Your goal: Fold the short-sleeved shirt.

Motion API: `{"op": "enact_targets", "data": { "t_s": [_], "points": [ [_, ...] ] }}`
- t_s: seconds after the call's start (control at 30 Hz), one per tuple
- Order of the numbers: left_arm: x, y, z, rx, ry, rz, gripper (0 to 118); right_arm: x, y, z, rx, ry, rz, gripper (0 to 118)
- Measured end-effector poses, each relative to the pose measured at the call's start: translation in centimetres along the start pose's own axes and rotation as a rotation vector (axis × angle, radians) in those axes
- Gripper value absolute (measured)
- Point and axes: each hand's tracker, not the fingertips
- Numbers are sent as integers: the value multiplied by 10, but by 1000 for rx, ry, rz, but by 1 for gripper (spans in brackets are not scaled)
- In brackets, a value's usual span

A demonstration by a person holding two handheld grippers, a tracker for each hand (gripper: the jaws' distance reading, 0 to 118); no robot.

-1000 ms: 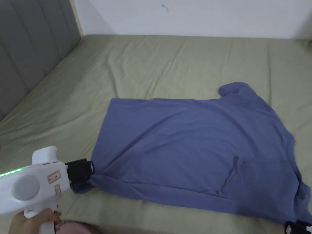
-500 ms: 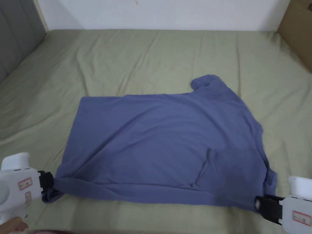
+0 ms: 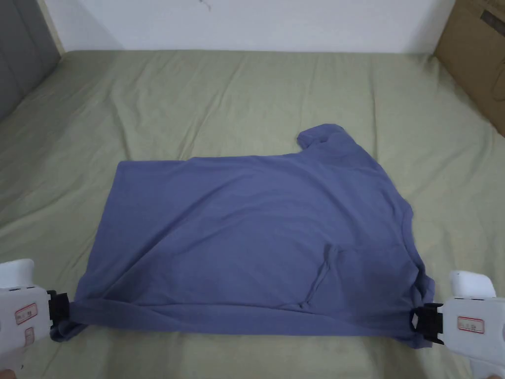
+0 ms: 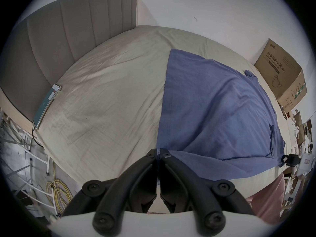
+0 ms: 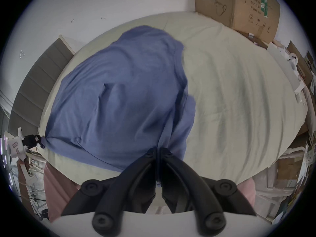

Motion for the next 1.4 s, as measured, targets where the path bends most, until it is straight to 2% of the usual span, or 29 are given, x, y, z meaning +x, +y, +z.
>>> {"op": "enact_targets", "data": {
  "t_s": [0.27,0.37,0.5,0.53,0.57,0.6,0.63,0.67,0.7,0.77,0.8,0.83,0.87,0.9,0.93,0.97,1.0,1.03,1.17,1.2,1.23,1.27,1.3,1.4],
  "points": [
    [5,64,13,97,-10,-24,1,-14,89,27,77,47,2,4],
    [17,101,-10,101,11,-60,1,-17,140,-3,65,36,2,4],
    [27,129,-63,72,24,-90,3,-17,183,-64,-19,14,-67,5],
    [30,131,-73,39,56,-99,20,-20,187,-75,-33,-11,-53,15],
    [34,131,-79,23,97,-123,46,-23,188,-81,-41,-49,-20,34],
    [36,130,-82,18,122,-151,80,-26,187,-84,-41,-102,2,57],
    [36,128,-81,22,109,-153,113,-26,183,-83,-23,-105,42,79],
    [34,124,-78,24,102,-156,118,-26,179,-78,-15,-80,47,81],
    [32,118,-69,42,84,-155,115,-25,175,-72,-8,-60,43,81],
    [25,109,-55,73,63,-142,113,-23,162,-52,7,-35,43,78],
    [21,103,-46,71,55,-130,106,-24,152,-41,32,-23,56,68],
    [17,92,-34,87,26,-87,106,-26,142,-29,74,-6,77,68],
    [13,83,-25,104,-14,-59,101,-27,131,-20,93,-10,95,63],
    [8,72,-17,102,-61,-35,86,-29,118,-13,106,-19,104,49],
    [6,60,-14,84,-84,-9,38,-29,104,-8,106,-23,86,12],
    [6,50,-11,75,-67,0,5,-27,94,-5,107,-11,63,3],
    [4,40,-7,88,-48,3,3,-25,83,-4,93,52,43,3],
    [4,31,-7,91,-36,2,2,-26,72,-4,82,67,19,1],
    [1,22,-18,100,-60,80,3,-28,44,-12,36,41,17,1],
    [0,23,-23,105,-54,90,14,-27,40,-14,28,43,8,1],
    [1,28,-29,95,-42,90,54,-26,36,-15,21,46,-7,1],
    [0,31,-39,72,-43,106,82,-25,33,-16,17,46,-21,1],
    [1,32,-50,38,-36,121,97,-25,31,-17,15,46,-32,1],
    [8,28,-76,-48,-58,121,93,-23,24,-18,13,35,-43,1]
  ]
}}
